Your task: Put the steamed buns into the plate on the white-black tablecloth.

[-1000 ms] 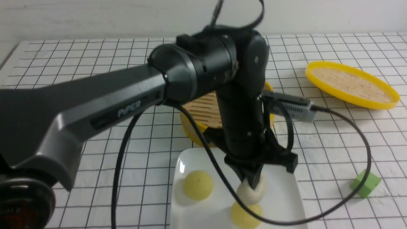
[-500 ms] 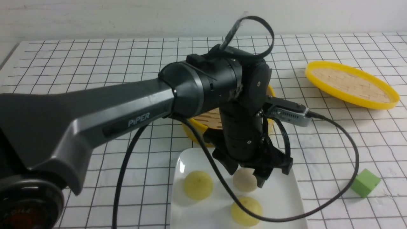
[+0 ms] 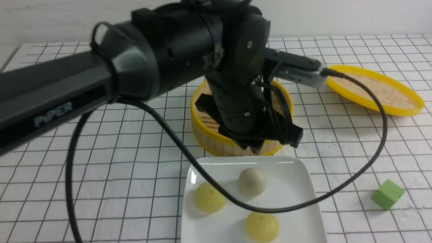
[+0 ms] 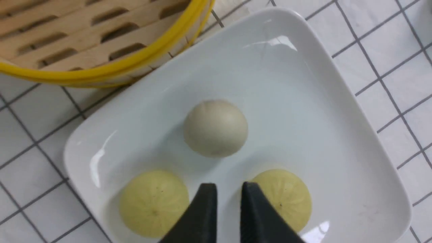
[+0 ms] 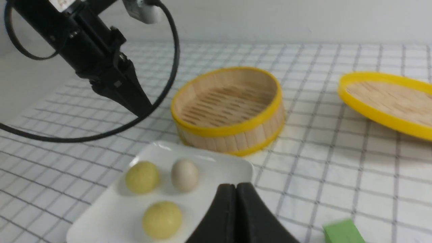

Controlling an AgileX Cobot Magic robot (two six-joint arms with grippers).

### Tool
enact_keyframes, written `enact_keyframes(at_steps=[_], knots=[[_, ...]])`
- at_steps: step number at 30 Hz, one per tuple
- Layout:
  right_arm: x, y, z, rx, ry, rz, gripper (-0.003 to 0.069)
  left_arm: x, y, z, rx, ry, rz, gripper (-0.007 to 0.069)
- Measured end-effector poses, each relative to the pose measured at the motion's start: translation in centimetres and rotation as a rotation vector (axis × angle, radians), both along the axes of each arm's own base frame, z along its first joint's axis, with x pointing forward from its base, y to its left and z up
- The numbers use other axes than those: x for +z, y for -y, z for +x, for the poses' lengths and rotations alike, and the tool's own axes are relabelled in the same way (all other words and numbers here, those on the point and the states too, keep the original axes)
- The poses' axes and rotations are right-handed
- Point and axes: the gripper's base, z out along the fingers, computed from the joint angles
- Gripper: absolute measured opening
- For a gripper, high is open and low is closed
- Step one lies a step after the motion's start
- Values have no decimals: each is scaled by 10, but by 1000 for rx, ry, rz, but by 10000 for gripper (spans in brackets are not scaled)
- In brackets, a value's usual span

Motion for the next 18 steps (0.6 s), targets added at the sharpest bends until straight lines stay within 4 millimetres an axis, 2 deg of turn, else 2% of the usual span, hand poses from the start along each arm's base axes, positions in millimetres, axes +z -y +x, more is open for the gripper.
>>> enact_keyframes(at_steps=[3, 8, 18], knots=[[-10, -14, 12, 32, 80, 40, 0, 11, -5, -4, 0, 21, -12, 15], [-26, -26, 22, 60, 150, 62, 0, 15, -9, -7, 2, 14, -4, 2], [-44, -32, 22, 105, 5, 61, 1, 14, -9, -7, 5, 6, 3, 2]])
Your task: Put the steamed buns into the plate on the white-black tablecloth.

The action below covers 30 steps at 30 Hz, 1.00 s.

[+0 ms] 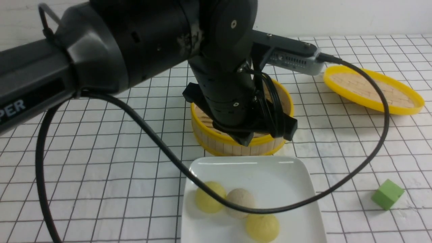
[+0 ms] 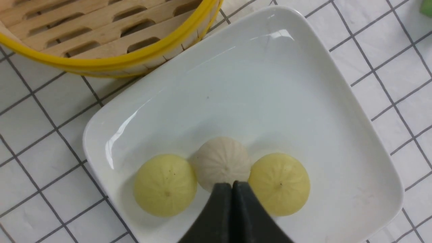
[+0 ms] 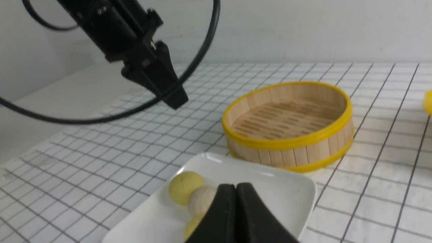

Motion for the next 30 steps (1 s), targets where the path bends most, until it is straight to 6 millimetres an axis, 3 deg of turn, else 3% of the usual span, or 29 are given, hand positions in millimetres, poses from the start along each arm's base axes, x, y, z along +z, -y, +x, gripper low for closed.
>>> enact_keyframes(at_steps=[24, 28, 30], knots=[[-2, -2, -1, 25, -10, -11, 22, 0, -1, -1, 53, -26, -12, 17], [-7, -2, 1, 4, -11, -30, 25, -1, -2, -2, 66, -39, -5, 17], [-21, -2, 6, -71, -21, -69, 28, 1, -4, -4, 70, -47, 2, 19]])
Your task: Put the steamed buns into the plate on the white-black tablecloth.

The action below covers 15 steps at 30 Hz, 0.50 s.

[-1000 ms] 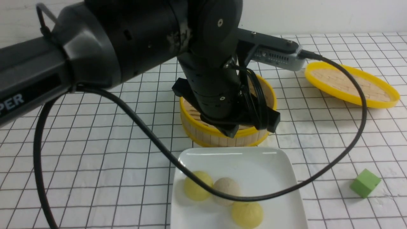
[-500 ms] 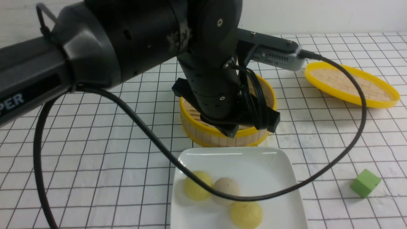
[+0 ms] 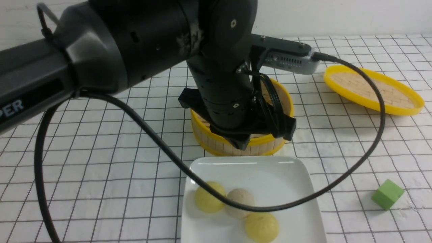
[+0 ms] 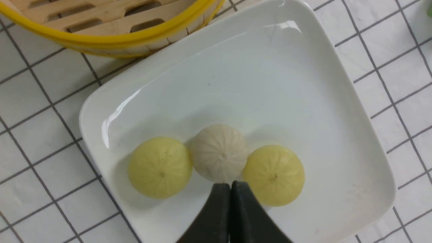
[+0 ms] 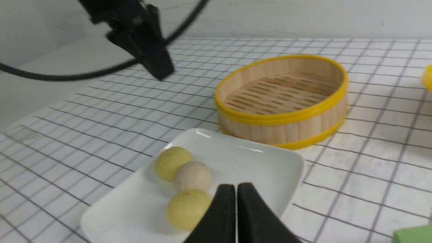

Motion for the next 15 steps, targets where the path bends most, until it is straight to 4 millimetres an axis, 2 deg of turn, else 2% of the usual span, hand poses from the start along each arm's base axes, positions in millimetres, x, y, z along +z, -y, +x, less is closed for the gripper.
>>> enact_keyframes(at_steps=[4, 5, 6, 8, 15], knots=[[-40, 2, 10, -162, -82, -64, 34, 18, -11, -8, 1, 35, -12, 19], [-41, 3, 10, -170, -88, -67, 34, 19, -12, -8, 0, 37, -12, 19], [-56, 5, 13, -243, -130, -88, 36, 31, -20, -13, -6, 75, -16, 20], [-70, 8, 15, -313, -170, -107, 38, 45, -31, -18, -7, 126, -7, 20], [-70, 18, 18, -513, -154, -83, 44, 94, -80, -45, 26, 330, -3, 22]])
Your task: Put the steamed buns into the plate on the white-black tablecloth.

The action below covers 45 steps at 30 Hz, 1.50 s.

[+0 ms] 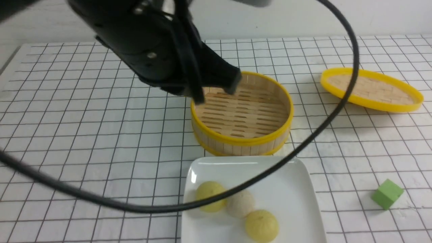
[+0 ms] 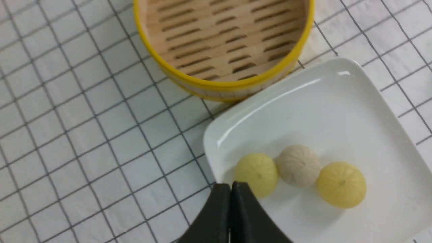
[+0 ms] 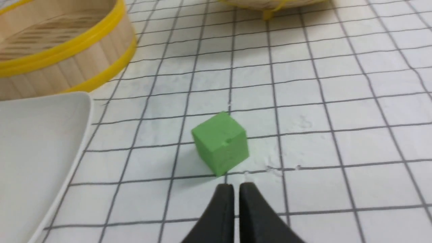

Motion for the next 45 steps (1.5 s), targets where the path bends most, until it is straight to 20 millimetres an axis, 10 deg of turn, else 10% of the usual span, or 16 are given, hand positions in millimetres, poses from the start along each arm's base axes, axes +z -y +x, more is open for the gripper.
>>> enact_keyframes(at_steps=[6, 11, 19, 28, 45], knots=[[0, 3, 0, -68, 1, 0, 50, 6, -53, -45, 23, 46, -45, 23], [0, 4, 0, -73, 1, 0, 51, -34, -105, -94, 64, 72, -163, 23], [0, 4, 0, -73, 3, 0, 55, -99, -129, -126, -18, 332, -582, 30], [0, 4, 0, -71, 6, -4, 59, -157, -134, -134, -55, 338, -602, 36], [0, 4, 0, -71, 5, -4, 82, -189, -162, -137, 121, 486, -421, 54]])
